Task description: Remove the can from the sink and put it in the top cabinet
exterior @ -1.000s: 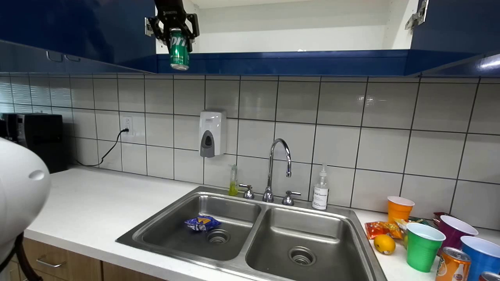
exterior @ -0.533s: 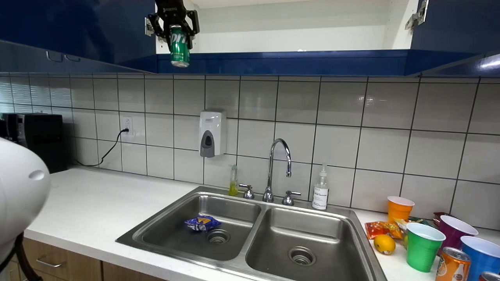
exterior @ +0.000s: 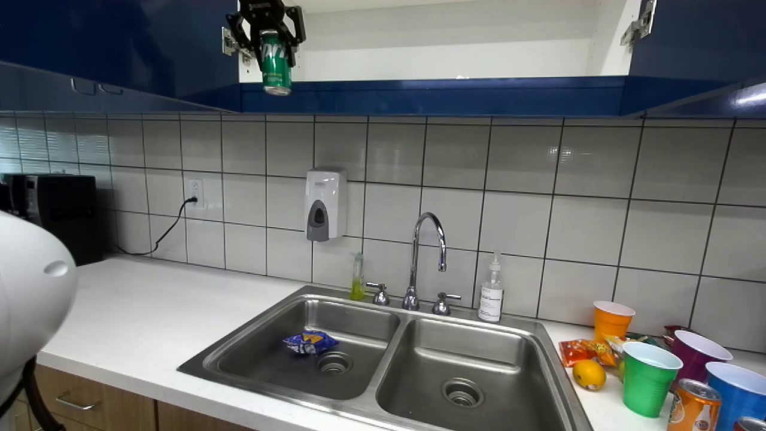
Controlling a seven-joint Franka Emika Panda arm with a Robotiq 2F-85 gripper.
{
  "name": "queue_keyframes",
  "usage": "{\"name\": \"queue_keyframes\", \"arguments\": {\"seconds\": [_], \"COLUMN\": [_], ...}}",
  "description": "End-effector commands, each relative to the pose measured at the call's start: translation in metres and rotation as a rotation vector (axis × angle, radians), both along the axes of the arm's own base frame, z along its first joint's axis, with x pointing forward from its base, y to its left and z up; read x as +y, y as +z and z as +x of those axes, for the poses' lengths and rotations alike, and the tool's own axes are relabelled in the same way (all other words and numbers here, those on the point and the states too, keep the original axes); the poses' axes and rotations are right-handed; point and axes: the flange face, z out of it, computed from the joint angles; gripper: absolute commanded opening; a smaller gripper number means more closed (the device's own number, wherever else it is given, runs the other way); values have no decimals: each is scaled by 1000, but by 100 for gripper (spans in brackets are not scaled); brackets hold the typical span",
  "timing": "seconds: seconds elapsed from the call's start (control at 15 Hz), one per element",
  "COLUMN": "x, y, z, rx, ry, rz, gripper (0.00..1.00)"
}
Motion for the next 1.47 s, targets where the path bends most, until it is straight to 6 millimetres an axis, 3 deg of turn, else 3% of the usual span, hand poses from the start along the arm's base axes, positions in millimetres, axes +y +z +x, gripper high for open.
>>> {"name": "queue_keyframes", "arguments": {"seconds": [0.0,0.67,1.4], "x": [4,2,-11], "y": [17,35,63], "z": [-3,-3,11], "rx": [-14,-54,-95], "ry": [21,33,67], "rz": [-38,-49,-71], "gripper": [40,40,40]}}
